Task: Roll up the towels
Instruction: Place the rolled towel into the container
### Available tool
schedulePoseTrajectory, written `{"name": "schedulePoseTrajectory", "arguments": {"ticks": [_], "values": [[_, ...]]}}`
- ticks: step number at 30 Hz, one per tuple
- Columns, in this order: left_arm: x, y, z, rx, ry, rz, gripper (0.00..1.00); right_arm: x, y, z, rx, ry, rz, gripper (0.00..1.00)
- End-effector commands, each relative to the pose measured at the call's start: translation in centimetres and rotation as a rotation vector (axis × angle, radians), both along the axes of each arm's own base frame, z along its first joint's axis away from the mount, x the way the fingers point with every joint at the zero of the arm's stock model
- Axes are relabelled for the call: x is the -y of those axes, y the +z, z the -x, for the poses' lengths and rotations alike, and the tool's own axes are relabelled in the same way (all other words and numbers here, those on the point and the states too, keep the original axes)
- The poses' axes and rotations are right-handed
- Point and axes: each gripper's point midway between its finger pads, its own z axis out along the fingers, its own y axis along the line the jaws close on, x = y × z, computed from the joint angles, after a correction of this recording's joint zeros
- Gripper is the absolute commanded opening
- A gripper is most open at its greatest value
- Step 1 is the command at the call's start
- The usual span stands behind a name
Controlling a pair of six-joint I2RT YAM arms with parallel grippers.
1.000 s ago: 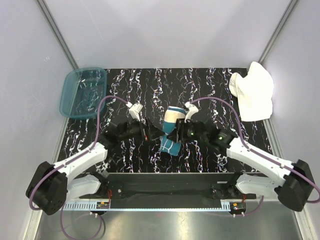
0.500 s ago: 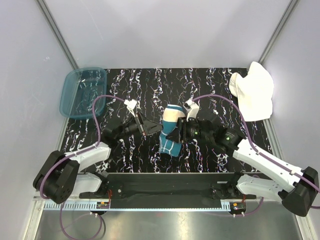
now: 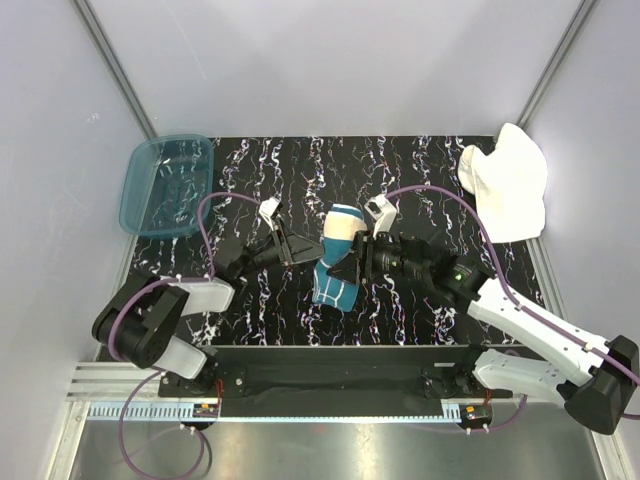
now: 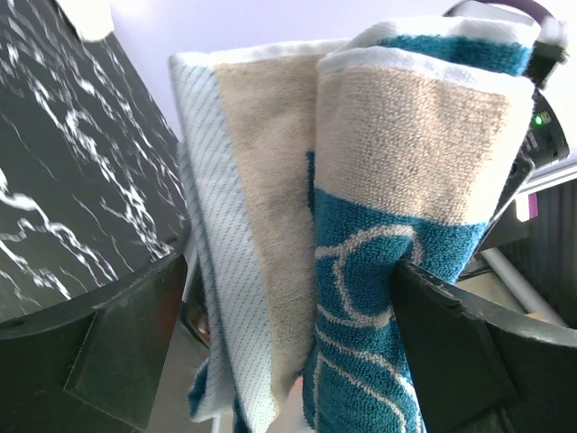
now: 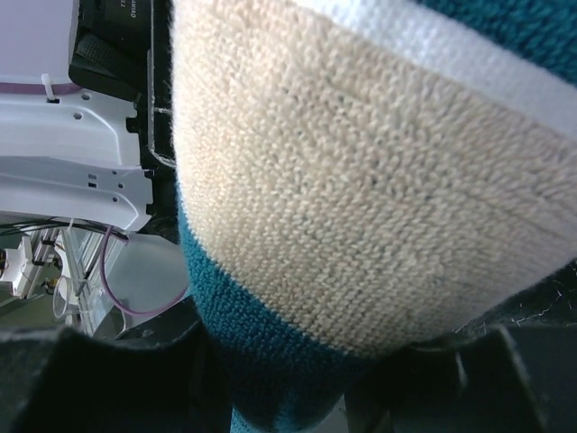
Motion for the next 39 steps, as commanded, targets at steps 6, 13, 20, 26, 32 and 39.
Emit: {"name": "schedulePoseTrajectory", "arguments": {"ticks": [6,13,20,26,32,39], "values": [[-0.7,6.2,3.9,0.307,-0.083,0.156,0.99,-1.5,3.4,-0.6,0.105,0.023,-0.130,0.47],[-1.7,9.2,5.4,0.343,-0.108,0.246,0.99,-2.1,2.6,-1.8,0.107,-0.005,-0.158,0.47],[-2.3,9.8,6.3,0.358,-0.093,0.241,0.99,-1.0,2.0,-3.2,0.065,-0.035,-0.204,0.47],[-2.6,11.6,7.0,0.409,-0.089,0.242,0.99,0.4,0.8,-4.0,0.011,-0.066,-0.255,0.47],[-1.7,10.5,6.5,0.404,-0.093,0.163,0.99,-0.3,1.2,-4.1,0.006,-0.034,-0.271,0.47],[0.9,9.0,5.0,0.436,-0.002,-0.060,0.94,-1.0,0.5,-4.7,-0.007,-0.041,-0.181,0.47]]}}
